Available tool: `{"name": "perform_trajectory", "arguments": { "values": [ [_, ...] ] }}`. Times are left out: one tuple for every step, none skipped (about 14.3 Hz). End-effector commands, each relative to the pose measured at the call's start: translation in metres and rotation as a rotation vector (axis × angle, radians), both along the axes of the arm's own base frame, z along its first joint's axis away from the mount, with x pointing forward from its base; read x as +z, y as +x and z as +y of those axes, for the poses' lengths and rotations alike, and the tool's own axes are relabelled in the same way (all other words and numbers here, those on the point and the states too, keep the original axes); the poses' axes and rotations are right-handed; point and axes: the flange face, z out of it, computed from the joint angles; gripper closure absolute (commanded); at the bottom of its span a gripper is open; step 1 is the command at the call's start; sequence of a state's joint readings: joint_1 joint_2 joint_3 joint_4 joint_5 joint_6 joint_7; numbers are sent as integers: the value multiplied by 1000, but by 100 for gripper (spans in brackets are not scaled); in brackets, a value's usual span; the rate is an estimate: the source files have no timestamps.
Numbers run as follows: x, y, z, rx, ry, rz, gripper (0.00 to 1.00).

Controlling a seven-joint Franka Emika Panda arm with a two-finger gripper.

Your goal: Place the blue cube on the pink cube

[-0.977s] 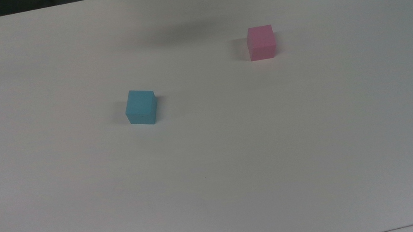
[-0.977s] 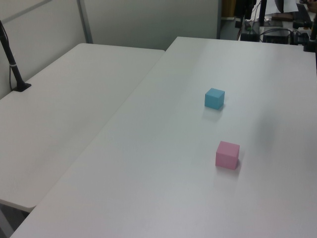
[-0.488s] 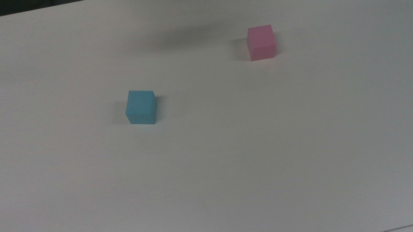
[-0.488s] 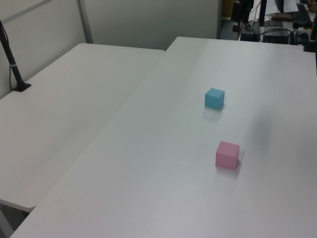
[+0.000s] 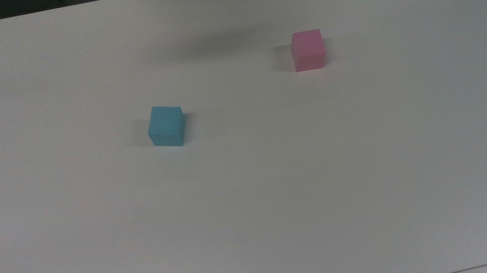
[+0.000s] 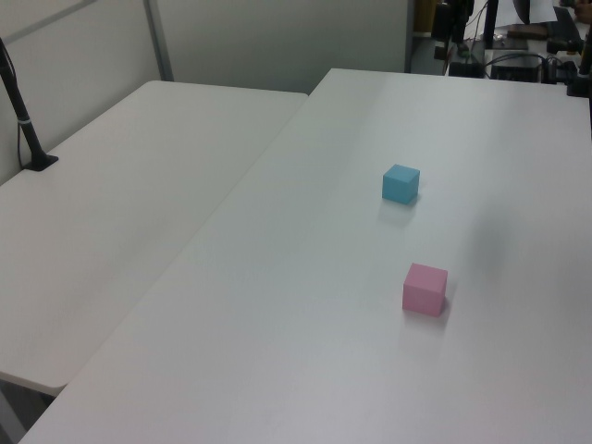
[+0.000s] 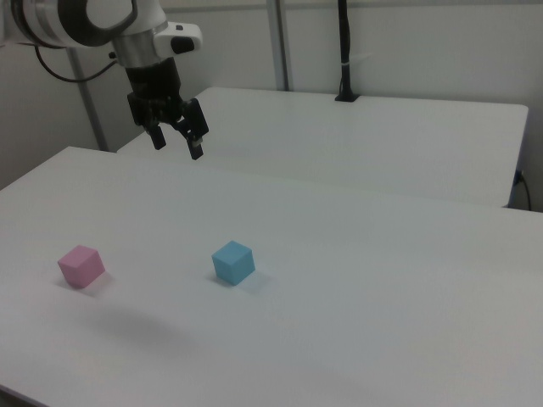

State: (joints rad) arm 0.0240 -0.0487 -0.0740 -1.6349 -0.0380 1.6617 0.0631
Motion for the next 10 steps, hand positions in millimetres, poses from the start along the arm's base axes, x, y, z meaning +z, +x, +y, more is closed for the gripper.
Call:
{"name": "perform_trajectory", "arguments": {
  "values": [
    [4, 4, 2, 22, -17, -15, 0],
    [3, 4, 3, 22, -16, -14, 0],
    [3, 4, 3, 23, -17, -14, 0],
    [2, 4, 2, 23, -18, -12, 0],
    [3, 4, 2, 31, -26, -13, 0],
    [2, 4, 1, 52, -34, -10, 0],
    [2, 4, 1, 63, -35, -8, 0],
    [2, 4, 1, 63, -35, -8, 0],
    [2, 4, 2, 65, -36, -8, 0],
    [2, 4, 2, 65, -36, -7, 0]
  ]
}}
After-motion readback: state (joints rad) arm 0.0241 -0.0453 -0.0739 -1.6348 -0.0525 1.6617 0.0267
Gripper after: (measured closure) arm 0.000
